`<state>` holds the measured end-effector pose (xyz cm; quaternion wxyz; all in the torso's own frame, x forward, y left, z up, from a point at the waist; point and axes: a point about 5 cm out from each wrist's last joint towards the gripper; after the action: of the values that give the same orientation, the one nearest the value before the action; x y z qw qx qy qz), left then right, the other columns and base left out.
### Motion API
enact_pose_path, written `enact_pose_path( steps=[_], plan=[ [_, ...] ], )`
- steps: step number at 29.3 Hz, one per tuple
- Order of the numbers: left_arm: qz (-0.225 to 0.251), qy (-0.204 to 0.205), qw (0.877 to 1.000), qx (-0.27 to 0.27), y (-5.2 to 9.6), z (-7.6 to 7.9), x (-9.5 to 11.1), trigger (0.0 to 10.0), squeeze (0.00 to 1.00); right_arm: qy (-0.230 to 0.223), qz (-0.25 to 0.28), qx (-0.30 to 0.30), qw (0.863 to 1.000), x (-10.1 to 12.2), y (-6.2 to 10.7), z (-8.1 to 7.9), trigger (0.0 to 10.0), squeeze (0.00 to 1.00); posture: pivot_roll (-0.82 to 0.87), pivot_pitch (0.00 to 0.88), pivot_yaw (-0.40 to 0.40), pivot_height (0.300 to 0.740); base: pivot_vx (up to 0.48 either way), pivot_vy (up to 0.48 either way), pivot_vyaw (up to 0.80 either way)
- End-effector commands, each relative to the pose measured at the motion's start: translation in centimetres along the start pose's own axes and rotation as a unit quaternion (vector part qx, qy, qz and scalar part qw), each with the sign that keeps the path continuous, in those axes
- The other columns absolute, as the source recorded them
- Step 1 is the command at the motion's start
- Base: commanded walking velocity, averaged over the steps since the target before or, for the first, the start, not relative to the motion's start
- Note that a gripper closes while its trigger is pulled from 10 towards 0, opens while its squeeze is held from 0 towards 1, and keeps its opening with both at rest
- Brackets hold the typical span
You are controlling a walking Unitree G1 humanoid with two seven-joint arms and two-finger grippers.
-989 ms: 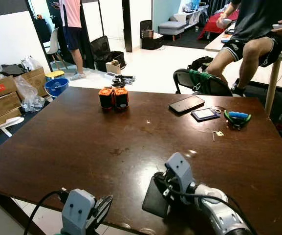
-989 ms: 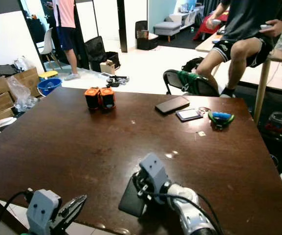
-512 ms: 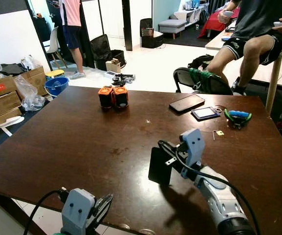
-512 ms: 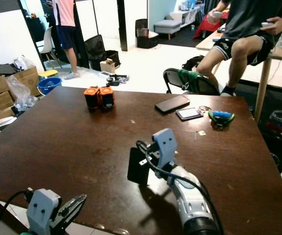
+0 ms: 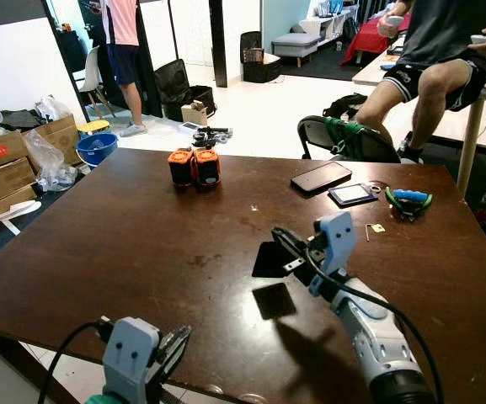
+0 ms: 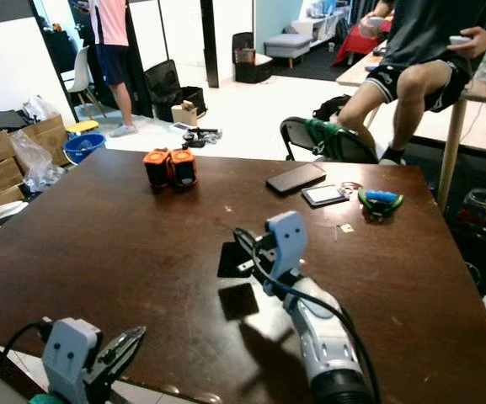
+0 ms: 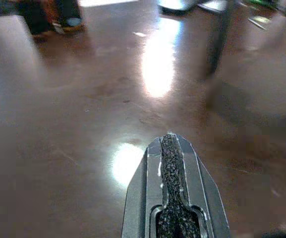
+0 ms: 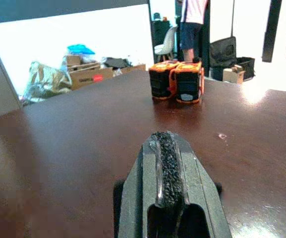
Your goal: Hang keys on a hook
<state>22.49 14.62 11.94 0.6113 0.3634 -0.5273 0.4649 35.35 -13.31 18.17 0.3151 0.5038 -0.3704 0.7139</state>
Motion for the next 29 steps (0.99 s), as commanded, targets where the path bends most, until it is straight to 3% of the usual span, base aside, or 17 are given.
enact_pose_path(
  steps=[1, 7, 9, 12, 16, 20, 23, 26, 29],
  plan=[
    [0.000, 0.011, 0.998, 0.067, 0.0, -1.8, -0.1, 10.0, 0.00, -0.012, -0.027, 0.000, 1.000, -1.0, 0.1, -1.2, 10.0, 0.00, 0.02, 0.001, 0.179, 0.740, 0.000, 0.000, 0.00],
    [-0.012, -0.026, 0.991, 0.132, -0.6, -3.1, -0.2, 10.0, 0.00, -0.016, -0.046, -0.025, 0.998, -2.4, 1.1, -2.8, 10.0, 0.00, 0.01, 0.000, 0.177, 0.740, 0.000, 0.000, 0.00],
    [-0.001, -0.016, 0.988, 0.156, -0.7, -3.4, 0.0, 10.0, 0.00, -0.008, -0.042, -0.043, 0.998, -2.3, 1.1, -2.9, 10.0, 0.00, 0.01, 0.000, 0.177, 0.740, 0.000, 0.000, 0.00],
    [0.009, 0.033, 0.986, 0.163, -1.0, -3.2, 0.1, 10.0, 0.00, -0.014, -0.049, -0.050, 0.997, -2.3, 0.8, -3.0, 10.0, 0.00, -0.01, 0.000, 0.170, 0.740, 0.000, 0.000, 0.00],
    [0.013, -0.009, 0.986, 0.167, -1.7, -2.7, 0.6, 10.0, 0.00, -0.016, -0.044, -0.046, 0.998, -1.7, 0.1, -3.2, 10.0, 0.00, -0.02, 0.000, 0.150, 0.740, 0.000, 0.000, 0.00],
    [0.022, -0.015, 0.985, 0.171, -2.1, -2.6, 0.9, 10.0, 0.00, -0.011, -0.043, -0.041, 0.998, -1.4, 0.0, -3.4, 10.0, 0.00, -0.02, 0.000, 0.146, 0.740, 0.000, 0.000, 0.00],
    [0.061, -0.019, 0.982, 0.178, -2.7, -2.9, 3.4, 10.0, 0.00, -0.021, -0.007, -0.041, 0.999, 0.4, -1.0, -3.2, 10.0, 0.00, -0.02, 0.000, 0.138, 0.740, 0.000, 0.000, 0.00],
    [0.066, -0.017, 0.981, 0.179, -2.8, -2.9, 4.1, 10.0, 0.00, -0.025, 0.004, -0.040, 0.999, 1.1, -1.3, -3.2, 10.0, 0.00, -0.02, 0.000, 0.138, 0.740, 0.000, 0.000, 0.00],
    [0.097, -0.013, 0.978, 0.183, -3.3, -3.0, 6.3, 10.0, 0.00, -0.031, 0.033, -0.031, 0.999, 2.9, -1.9, -3.0, 10.0, 0.00, -0.02, 0.000, 0.134, 0.740, 0.000, 0.000, 0.00]
  ],
)
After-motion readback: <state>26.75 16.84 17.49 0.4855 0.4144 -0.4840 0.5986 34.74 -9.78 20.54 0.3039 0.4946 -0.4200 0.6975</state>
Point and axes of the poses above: a point about 5 cm out from each wrist's last joint towards the gripper, its own y axis pointing back from the gripper into the wrist, its own x axis along the axis of the wrist's last joint, z = x × y, and after that the axes turned 11 degrees about y, right-handed
